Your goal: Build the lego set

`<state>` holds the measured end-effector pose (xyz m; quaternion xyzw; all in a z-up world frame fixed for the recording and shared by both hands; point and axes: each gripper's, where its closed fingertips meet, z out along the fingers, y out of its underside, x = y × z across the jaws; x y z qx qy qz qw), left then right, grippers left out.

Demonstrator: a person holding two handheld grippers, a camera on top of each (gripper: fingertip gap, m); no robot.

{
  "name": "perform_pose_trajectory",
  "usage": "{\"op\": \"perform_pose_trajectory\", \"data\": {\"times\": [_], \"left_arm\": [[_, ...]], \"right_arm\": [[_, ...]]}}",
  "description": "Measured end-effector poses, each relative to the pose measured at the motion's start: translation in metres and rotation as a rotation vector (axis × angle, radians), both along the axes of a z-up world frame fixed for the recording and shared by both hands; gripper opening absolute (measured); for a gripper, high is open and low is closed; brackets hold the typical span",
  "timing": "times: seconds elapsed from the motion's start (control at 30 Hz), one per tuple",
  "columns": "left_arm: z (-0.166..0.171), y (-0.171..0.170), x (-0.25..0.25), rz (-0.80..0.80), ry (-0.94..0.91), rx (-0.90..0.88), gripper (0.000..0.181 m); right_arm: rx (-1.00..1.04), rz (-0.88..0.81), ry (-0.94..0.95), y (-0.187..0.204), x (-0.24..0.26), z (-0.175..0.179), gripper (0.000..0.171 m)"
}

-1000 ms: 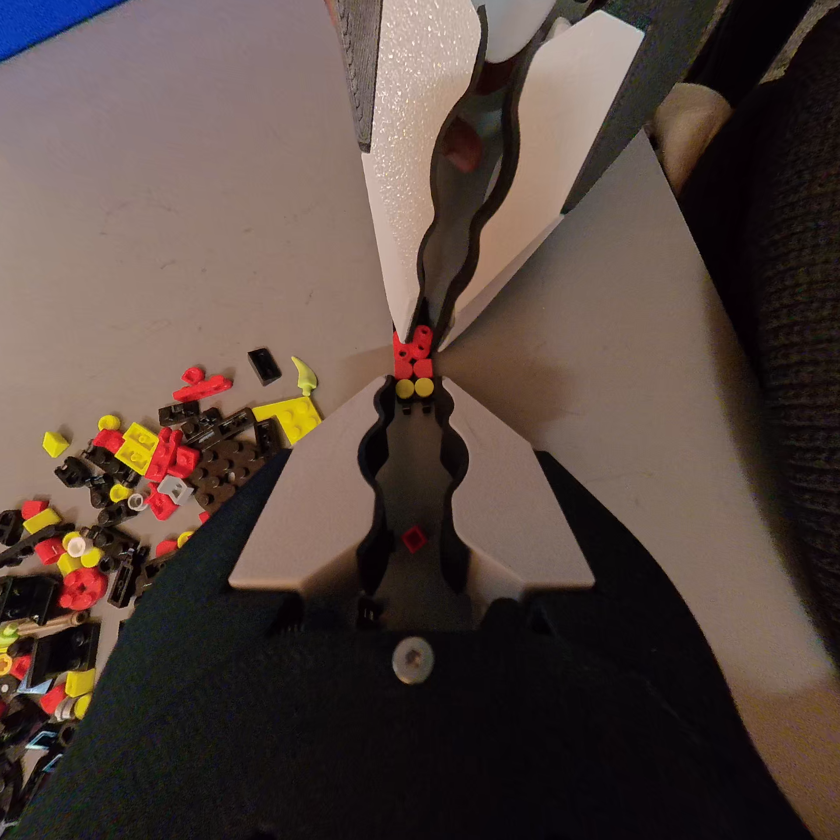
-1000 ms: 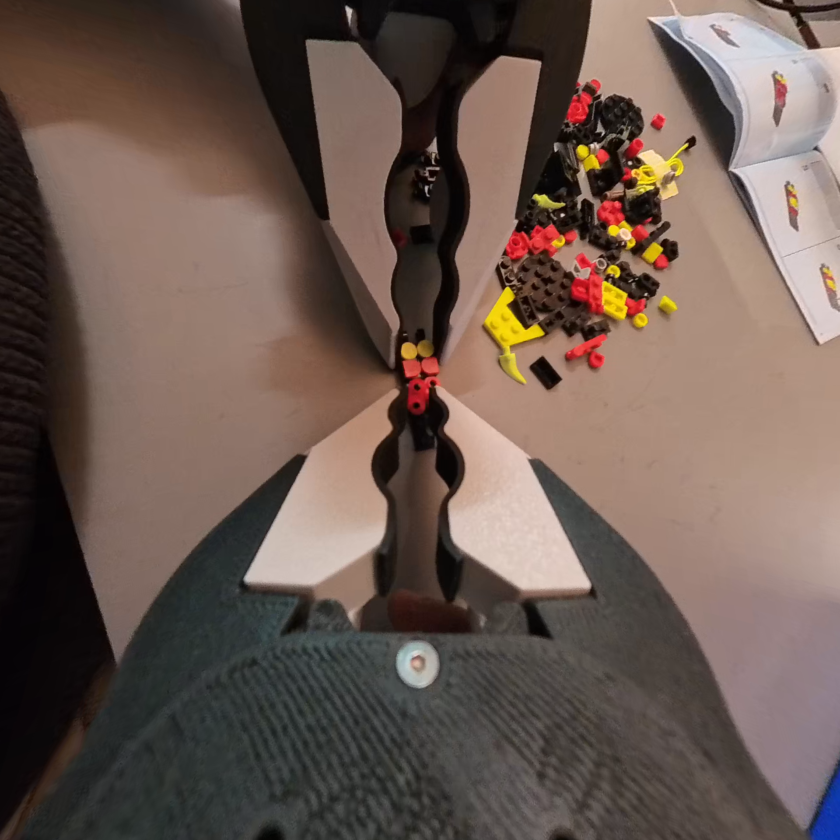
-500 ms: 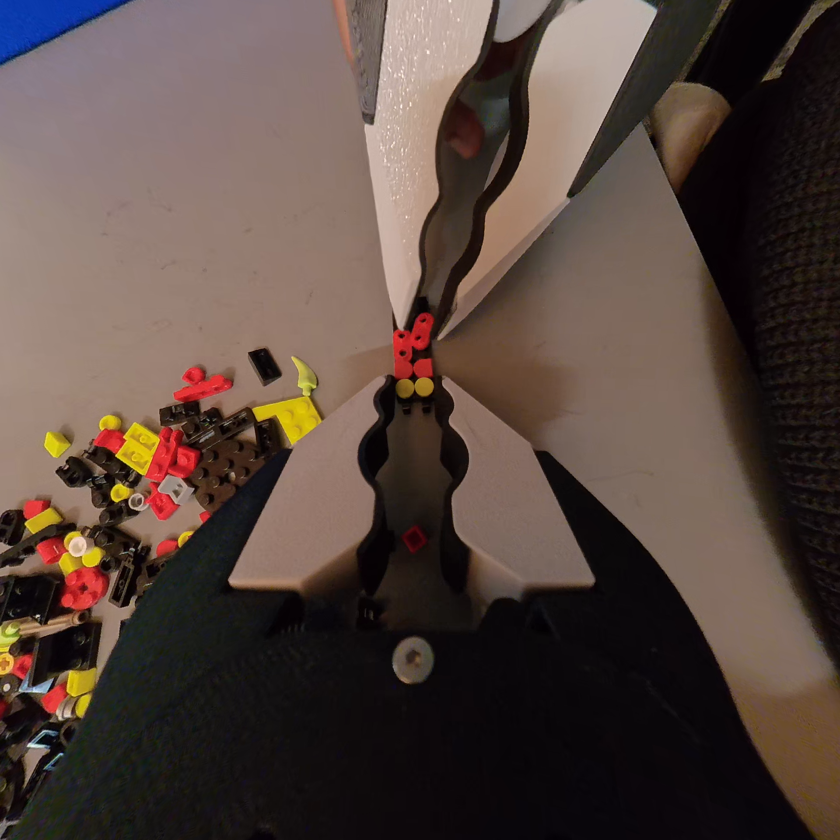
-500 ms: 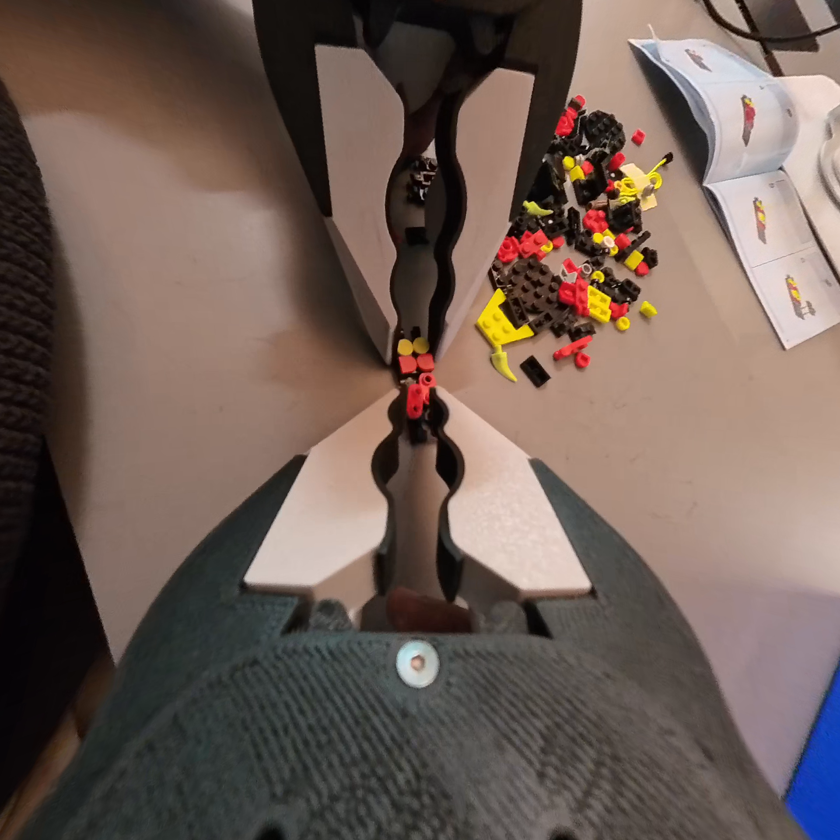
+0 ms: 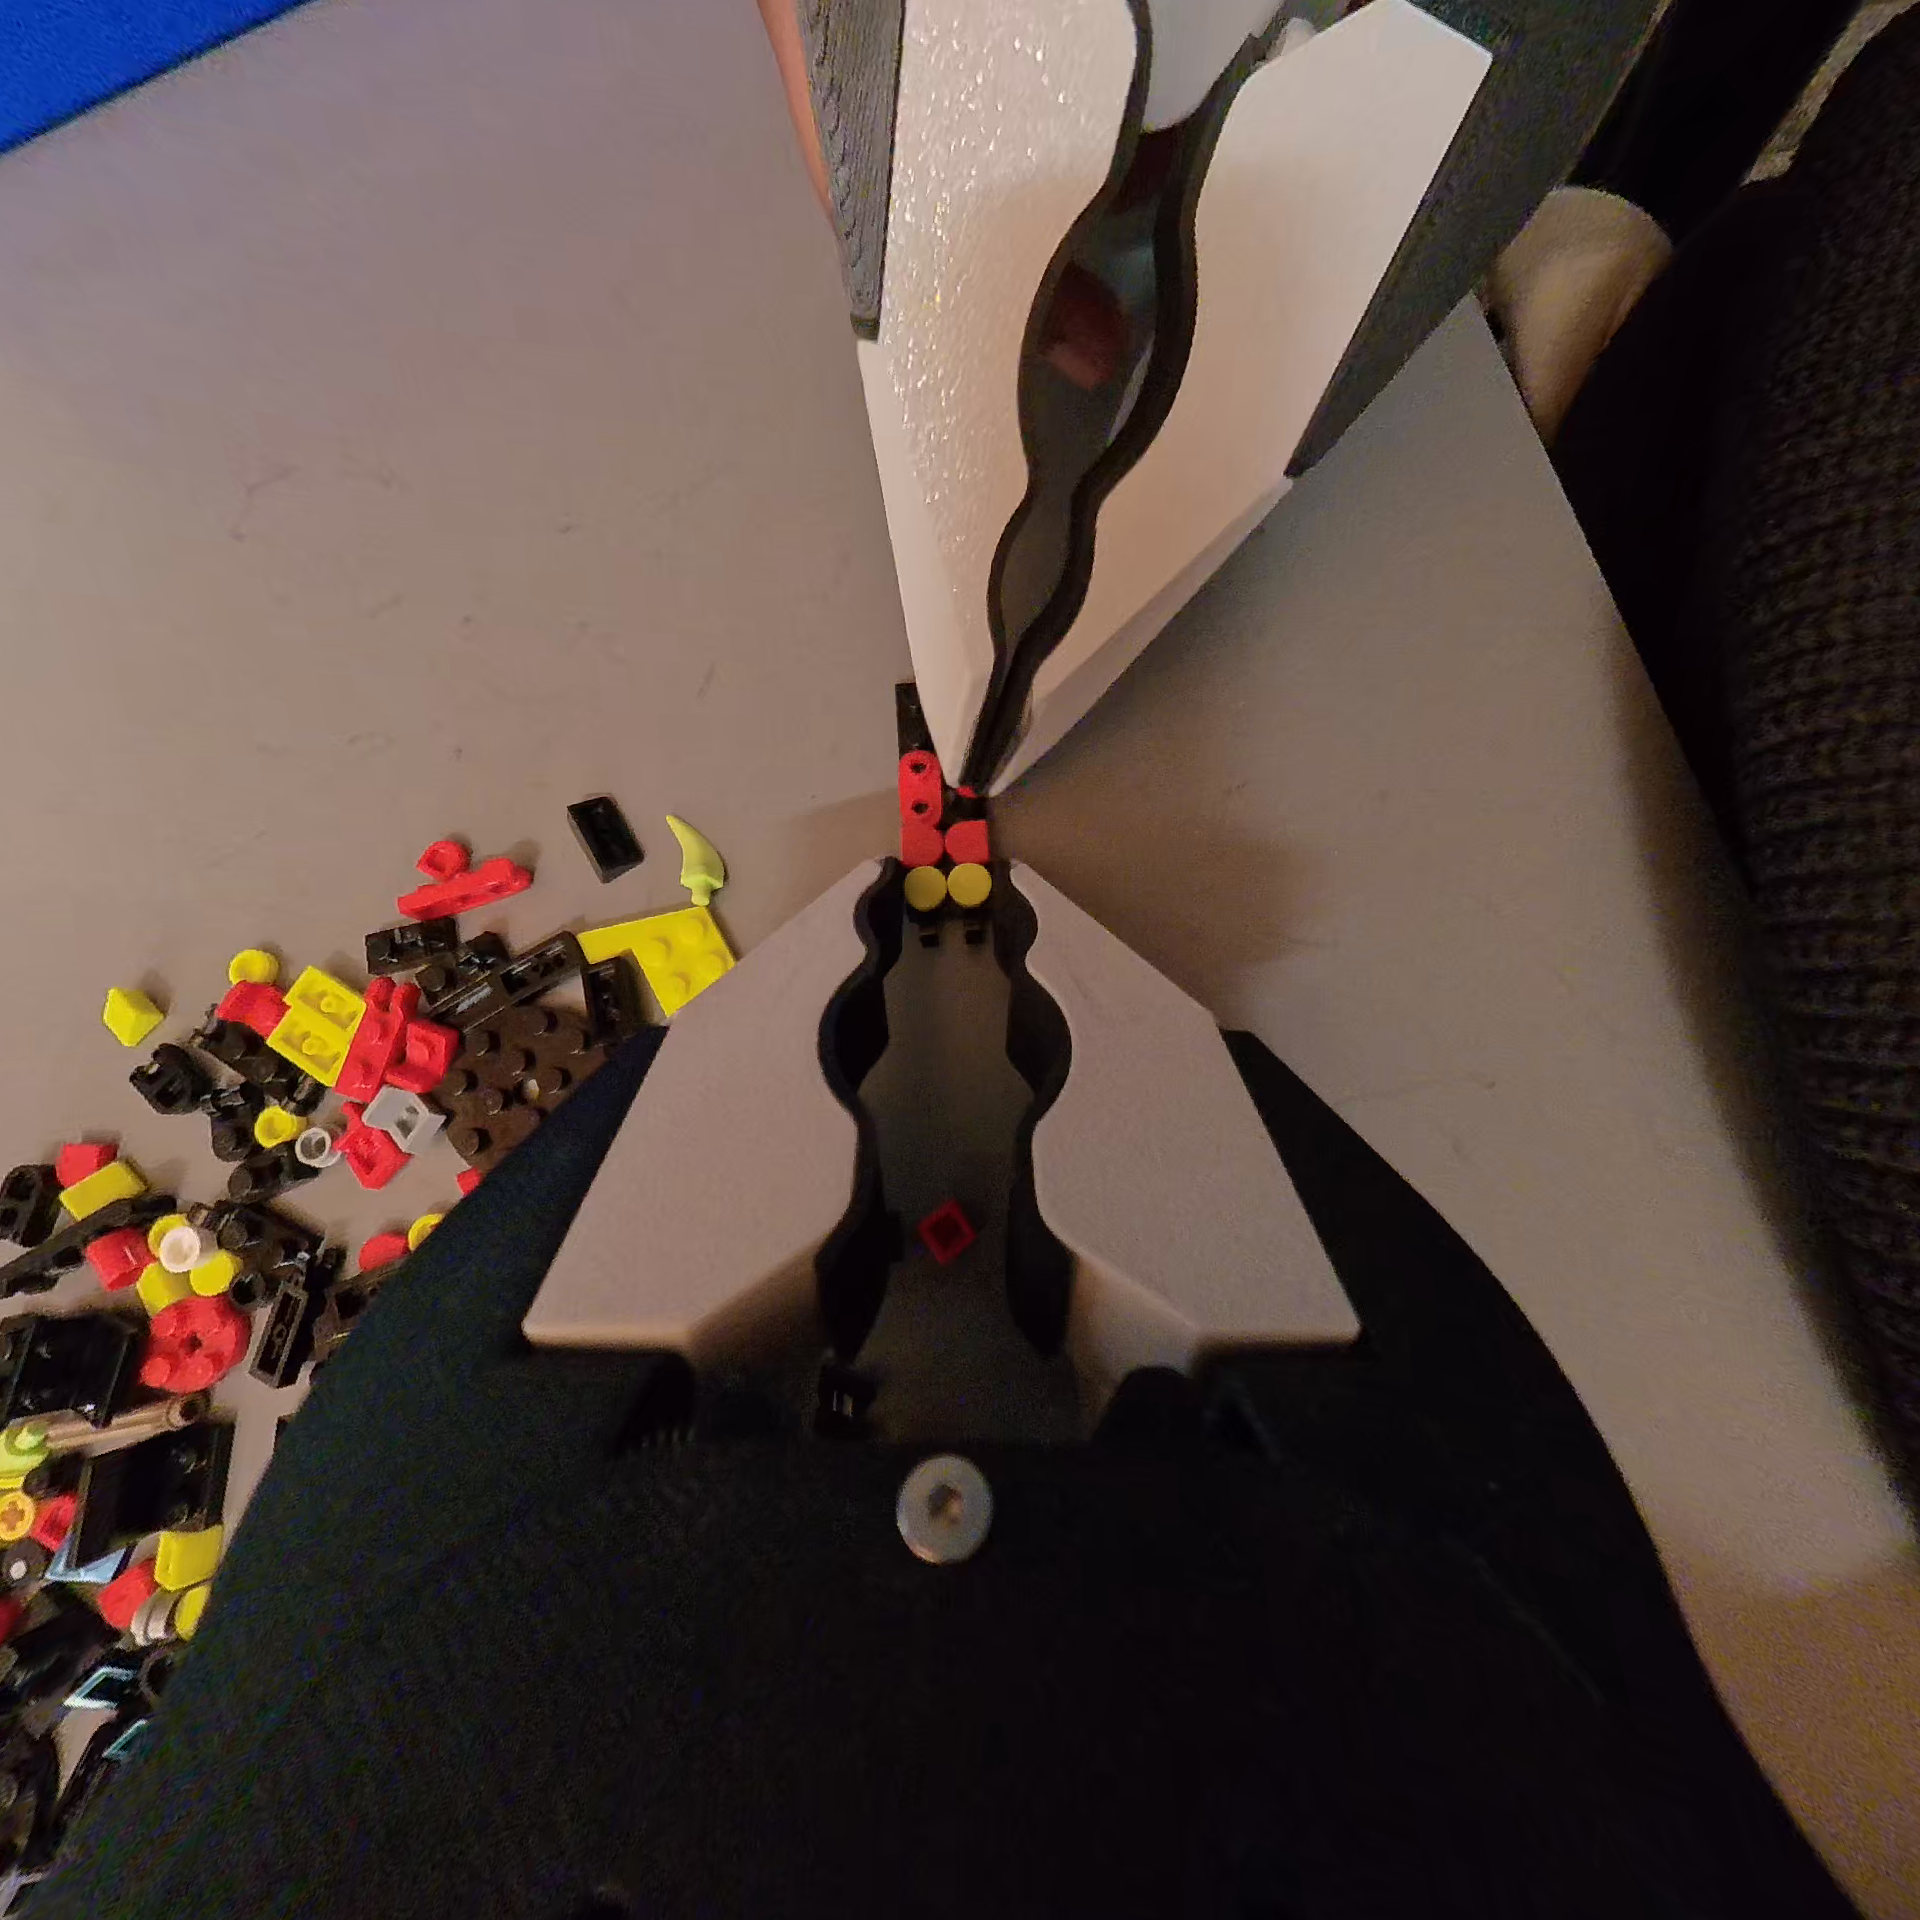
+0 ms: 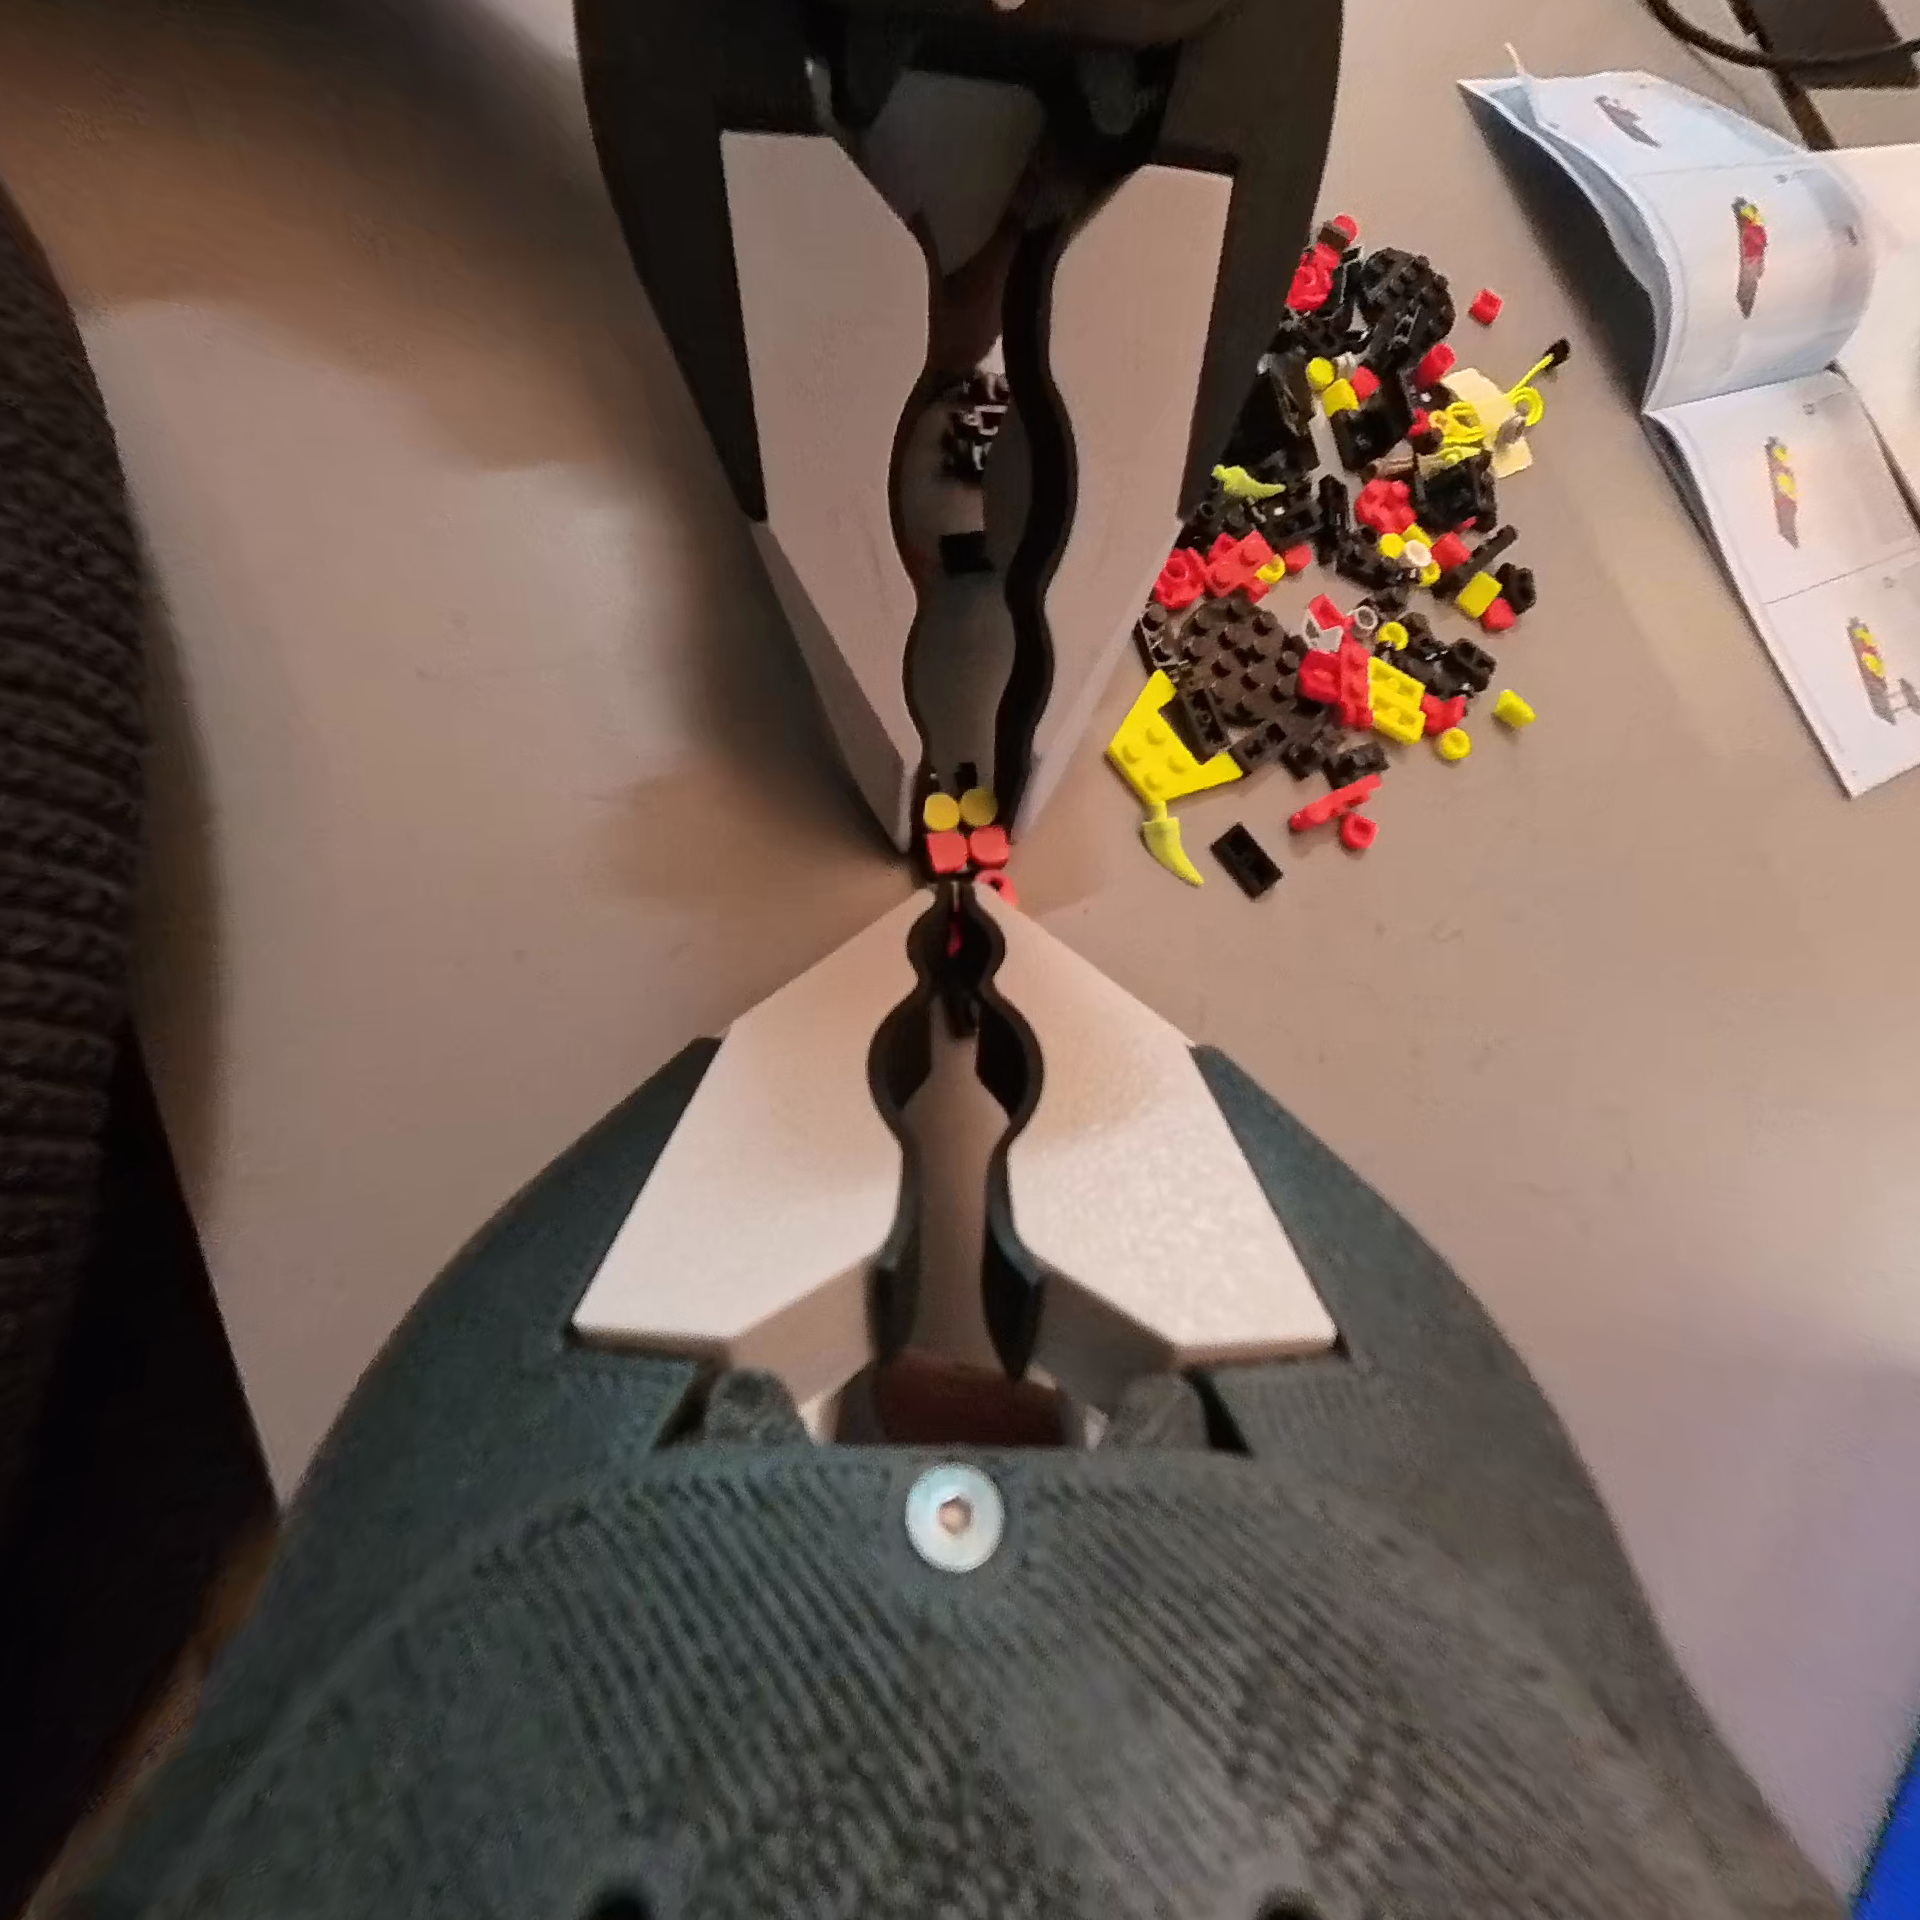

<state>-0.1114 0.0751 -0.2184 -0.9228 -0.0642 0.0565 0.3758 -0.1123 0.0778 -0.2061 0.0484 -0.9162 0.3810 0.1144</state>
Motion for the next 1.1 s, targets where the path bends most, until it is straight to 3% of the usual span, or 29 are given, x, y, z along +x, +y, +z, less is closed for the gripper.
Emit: {"op": "perform_pose_trajectory", "data": {"times": [0.4,1.1], "left_arm": [[0.000,0.000,0.000,0.000,0.006,-0.001,0.017],[0.000,0.000,0.000,0.000,0.009,-0.001,0.017]], "right_arm": [[-0.001,-0.016,-0.170,0.009,0.011,-0.002,0.009],[0.030,-0.073,-0.196,0.007,0.010,-0.007,0.004]]}}
